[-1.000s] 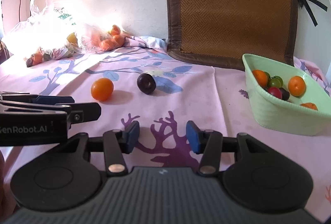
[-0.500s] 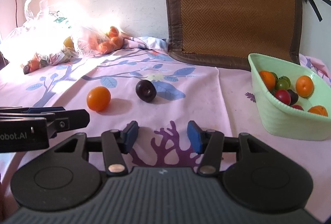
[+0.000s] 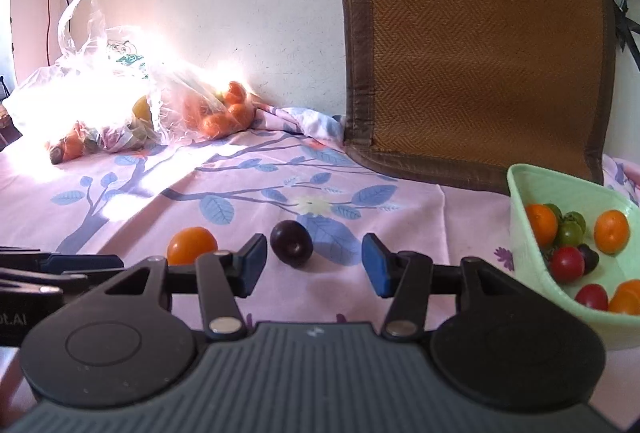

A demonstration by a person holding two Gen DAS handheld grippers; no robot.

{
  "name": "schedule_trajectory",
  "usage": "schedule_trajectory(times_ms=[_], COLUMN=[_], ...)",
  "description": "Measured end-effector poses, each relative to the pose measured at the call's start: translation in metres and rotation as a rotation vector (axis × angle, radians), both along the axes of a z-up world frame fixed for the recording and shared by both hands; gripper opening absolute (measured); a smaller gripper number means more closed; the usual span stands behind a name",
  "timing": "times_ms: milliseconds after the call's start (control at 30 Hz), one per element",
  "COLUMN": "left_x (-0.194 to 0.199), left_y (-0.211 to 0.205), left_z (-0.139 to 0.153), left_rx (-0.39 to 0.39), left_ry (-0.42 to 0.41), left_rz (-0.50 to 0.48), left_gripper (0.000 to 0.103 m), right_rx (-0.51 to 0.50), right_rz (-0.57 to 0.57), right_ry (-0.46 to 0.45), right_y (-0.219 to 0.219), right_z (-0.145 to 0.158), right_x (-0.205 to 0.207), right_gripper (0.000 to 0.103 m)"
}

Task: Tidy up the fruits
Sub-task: 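Move both open grippers toward the orange tomato and dark plum, then grasp the orange tomato with the left gripper while the right gripper grasps the plum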

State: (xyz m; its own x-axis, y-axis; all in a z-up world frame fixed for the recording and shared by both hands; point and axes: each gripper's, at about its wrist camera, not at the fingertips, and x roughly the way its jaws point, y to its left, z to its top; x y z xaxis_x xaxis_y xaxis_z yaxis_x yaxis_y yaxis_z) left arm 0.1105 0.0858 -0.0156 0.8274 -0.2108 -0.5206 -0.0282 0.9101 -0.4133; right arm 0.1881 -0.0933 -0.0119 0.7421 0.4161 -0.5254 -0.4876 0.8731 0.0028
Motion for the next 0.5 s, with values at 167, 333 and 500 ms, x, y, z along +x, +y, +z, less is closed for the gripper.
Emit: schedule_trajectory(times_ms=[167, 333, 500], left_x=[0.000, 0.001, 0.008], left_y=[0.001, -0.010, -0.028], left_z=[0.000, 0.003, 0.007], left_rx=[-0.006, 0.042, 0.154], left_ry=[-0.013, -0.024, -0.023], left_rz=[0.001, -0.023, -0.021], left_gripper=[0.055, 0.060, 0.062], right_rx=[-0.002, 0.001, 0.027], right_rz=[0.025, 0.010, -0.009], right_ry=[0.053, 0.069, 0.072], right_y=[0.013, 0.009, -0.018], right_z=[-0.005, -0.007, -0.003], right_x=[0.016, 0.012, -0.014], right_gripper=[0.043, 0.029, 0.030])
